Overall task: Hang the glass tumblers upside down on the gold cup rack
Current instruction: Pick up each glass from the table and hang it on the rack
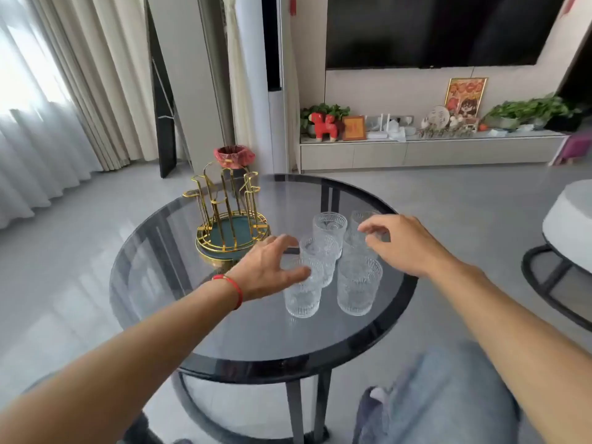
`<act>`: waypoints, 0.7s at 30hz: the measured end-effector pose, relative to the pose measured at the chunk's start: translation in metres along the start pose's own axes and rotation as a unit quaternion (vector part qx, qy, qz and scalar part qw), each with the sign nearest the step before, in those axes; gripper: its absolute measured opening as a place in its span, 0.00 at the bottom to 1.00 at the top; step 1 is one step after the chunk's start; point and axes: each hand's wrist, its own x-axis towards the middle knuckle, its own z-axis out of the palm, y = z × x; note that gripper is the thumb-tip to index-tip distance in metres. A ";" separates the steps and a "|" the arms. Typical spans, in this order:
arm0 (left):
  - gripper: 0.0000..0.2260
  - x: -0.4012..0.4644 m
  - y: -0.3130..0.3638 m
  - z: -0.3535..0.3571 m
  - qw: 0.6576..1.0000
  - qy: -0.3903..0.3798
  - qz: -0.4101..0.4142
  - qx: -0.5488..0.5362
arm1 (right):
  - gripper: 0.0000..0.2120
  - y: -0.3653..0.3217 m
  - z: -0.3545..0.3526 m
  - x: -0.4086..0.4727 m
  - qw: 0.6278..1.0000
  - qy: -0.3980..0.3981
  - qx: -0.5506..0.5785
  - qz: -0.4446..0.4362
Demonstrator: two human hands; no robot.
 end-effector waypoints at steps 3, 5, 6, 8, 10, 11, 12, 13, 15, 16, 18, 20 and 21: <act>0.40 -0.010 0.004 0.012 1.000 -0.016 -0.018 -0.009 | 0.11 -0.006 0.017 -0.014 0.996 0.041 0.035 -0.065; 0.42 -0.012 0.007 0.023 1.000 -0.010 -0.025 -0.014 | 0.11 -0.015 0.036 -0.015 0.992 0.047 0.027 -0.118; 0.42 -0.012 0.006 0.028 0.999 -0.001 -0.028 -0.022 | 0.11 -0.019 0.045 -0.013 0.989 0.054 0.021 -0.137; 0.42 -0.009 0.004 0.033 0.998 0.018 -0.035 -0.042 | 0.12 -0.021 0.059 -0.008 0.982 0.089 -0.004 -0.166; 0.40 -0.008 0.002 0.039 0.998 0.029 -0.039 -0.047 | 0.13 -0.019 0.073 -0.008 0.973 0.126 -0.029 -0.190; 0.40 -0.007 0.001 0.040 0.998 0.036 -0.039 -0.047 | 0.12 -0.017 0.076 -0.007 0.967 0.146 -0.046 -0.201; 0.39 -0.006 0.000 0.041 0.997 0.045 -0.038 -0.048 | 0.11 -0.016 0.078 -0.007 0.963 0.162 -0.060 -0.207; 0.39 -0.006 -0.002 0.041 0.997 0.056 -0.037 -0.050 | 0.10 -0.016 0.079 -0.007 0.961 0.174 -0.066 -0.206; 0.38 -0.010 -0.009 0.037 0.995 0.076 -0.035 -0.059 | 0.10 -0.020 0.078 -0.009 0.962 0.182 -0.069 -0.192; 0.38 -0.012 -0.014 0.033 0.994 0.080 -0.038 -0.069 | 0.10 -0.023 0.078 -0.010 0.964 0.178 -0.064 -0.186; 0.35 -0.018 -0.029 0.022 0.988 0.079 -0.065 -0.113 | 0.09 -0.031 0.079 -0.012 0.967 0.170 -0.039 -0.185; 0.31 -0.022 -0.043 0.008 0.962 0.079 -0.129 -0.229 | 0.09 -0.041 0.083 -0.015 0.970 0.148 0.032 -0.190; 0.28 -0.023 -0.048 0.003 0.931 0.085 -0.164 -0.313 | 0.10 -0.047 0.085 -0.015 0.971 0.128 0.080 -0.185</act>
